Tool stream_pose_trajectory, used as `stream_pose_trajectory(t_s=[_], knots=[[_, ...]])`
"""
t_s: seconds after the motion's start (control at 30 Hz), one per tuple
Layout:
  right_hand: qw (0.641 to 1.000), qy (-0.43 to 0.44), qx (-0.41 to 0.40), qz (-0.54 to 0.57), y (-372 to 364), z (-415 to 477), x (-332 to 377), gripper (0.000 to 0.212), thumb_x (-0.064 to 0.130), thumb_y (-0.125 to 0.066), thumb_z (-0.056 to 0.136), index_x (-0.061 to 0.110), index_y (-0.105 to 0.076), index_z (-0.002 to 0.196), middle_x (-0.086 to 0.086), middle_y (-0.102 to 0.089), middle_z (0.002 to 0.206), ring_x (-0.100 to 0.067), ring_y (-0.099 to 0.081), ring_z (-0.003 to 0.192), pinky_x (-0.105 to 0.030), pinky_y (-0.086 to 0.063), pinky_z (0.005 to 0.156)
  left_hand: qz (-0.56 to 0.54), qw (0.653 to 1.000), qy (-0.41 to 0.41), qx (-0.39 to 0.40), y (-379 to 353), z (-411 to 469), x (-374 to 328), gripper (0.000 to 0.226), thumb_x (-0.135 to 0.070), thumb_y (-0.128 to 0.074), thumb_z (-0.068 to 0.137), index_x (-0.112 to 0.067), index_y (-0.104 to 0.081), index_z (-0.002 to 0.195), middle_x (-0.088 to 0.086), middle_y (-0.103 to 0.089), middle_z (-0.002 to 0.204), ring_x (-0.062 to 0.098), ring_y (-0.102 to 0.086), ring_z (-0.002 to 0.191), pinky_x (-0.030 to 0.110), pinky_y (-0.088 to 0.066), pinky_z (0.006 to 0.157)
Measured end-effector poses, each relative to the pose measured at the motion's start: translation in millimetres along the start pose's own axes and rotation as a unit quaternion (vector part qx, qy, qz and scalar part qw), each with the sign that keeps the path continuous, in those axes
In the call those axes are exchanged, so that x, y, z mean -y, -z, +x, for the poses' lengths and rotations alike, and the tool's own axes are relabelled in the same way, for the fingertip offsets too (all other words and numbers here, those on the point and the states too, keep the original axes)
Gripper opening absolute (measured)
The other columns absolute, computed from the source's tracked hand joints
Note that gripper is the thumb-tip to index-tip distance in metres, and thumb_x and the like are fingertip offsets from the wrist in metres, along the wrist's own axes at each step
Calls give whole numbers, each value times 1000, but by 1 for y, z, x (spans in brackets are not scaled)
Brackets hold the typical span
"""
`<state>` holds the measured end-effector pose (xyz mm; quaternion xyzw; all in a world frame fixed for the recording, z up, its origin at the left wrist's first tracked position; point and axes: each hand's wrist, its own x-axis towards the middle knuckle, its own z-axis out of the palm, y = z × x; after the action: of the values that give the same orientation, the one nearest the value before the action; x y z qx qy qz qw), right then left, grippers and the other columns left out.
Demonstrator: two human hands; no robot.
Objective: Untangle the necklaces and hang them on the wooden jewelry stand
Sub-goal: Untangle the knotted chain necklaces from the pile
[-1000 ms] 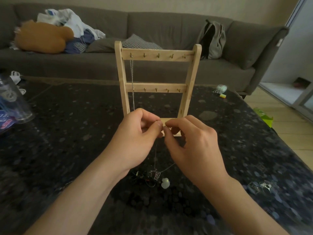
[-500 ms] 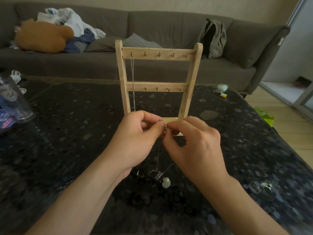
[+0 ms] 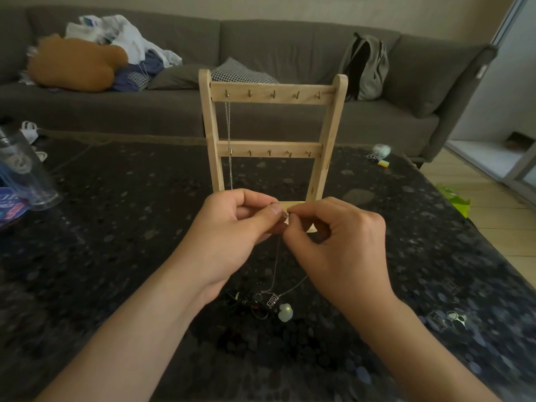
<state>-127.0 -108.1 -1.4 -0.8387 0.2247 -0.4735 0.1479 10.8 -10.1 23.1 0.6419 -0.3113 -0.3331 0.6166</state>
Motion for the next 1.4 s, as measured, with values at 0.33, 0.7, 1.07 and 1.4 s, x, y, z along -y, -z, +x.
stream_pose_trajectory(t_s=[0.33, 0.7, 1.07, 1.4], knots=[[998, -47, 36, 20, 5, 3, 6, 9, 16, -80, 89, 23, -84, 91, 28, -59, 69, 9, -61, 69, -2, -42, 68, -12, 1000, -9, -1, 1, 0, -2, 14, -4, -69, 101, -9, -73, 113, 7, -84, 96, 18, -82, 97, 45, -60, 102], [998, -48, 23, 24, 5, 3, 9, 8, 15, -80, 89, 23, -84, 89, 24, -60, 67, 7, -60, 67, -1, -40, 62, 37, 997, -63, -17, 0, -1, -1, 13, -6, -75, 98, -14, -76, 108, 0, -84, 94, 13, -82, 92, 40, -61, 98], [997, -70, 26, 10, 5, 6, 8, 8, 22, -79, 91, 27, -85, 88, 22, -64, 66, 5, -62, 68, -2, -41, 68, 131, 979, -153, -25, 1, 1, 2, 16, -8, -80, 94, -22, -78, 101, -11, -83, 93, 5, -80, 90, 21, -63, 83], [997, -76, -23, 8, 6, 6, 8, 10, 17, -80, 89, 27, -82, 86, 23, -61, 65, 7, -60, 68, -2, -40, 68, 101, 985, -139, -15, -4, 0, 0, 5, -14, -72, 101, -18, -73, 104, -8, -82, 100, 4, -78, 98, 28, -57, 94]])
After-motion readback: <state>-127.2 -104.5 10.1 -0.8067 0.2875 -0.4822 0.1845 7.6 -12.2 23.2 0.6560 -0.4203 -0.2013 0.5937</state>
